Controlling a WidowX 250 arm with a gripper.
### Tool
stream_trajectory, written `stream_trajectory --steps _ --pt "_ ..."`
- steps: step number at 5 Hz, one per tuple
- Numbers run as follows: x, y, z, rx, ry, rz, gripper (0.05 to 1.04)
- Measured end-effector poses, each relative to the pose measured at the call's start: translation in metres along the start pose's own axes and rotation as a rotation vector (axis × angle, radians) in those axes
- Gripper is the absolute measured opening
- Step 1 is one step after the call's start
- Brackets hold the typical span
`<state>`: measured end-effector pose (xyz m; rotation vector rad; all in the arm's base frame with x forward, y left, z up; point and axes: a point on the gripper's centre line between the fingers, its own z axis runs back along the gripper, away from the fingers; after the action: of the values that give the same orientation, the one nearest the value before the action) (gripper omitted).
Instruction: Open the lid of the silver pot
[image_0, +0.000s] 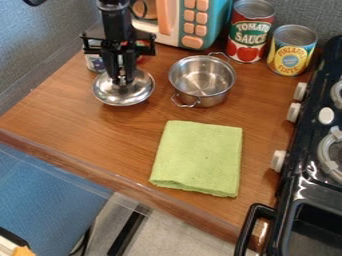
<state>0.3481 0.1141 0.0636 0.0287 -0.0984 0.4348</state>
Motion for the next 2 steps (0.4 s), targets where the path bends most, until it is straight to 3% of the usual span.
stream_trajectory --steps 1,2 --pt "0.0015 -0.0052 -0.0163 0.003 -0.012 0.008 0.291" --pt "0.0021 -0.0051 -0.0201 0.001 -0.039 0.007 0.356"
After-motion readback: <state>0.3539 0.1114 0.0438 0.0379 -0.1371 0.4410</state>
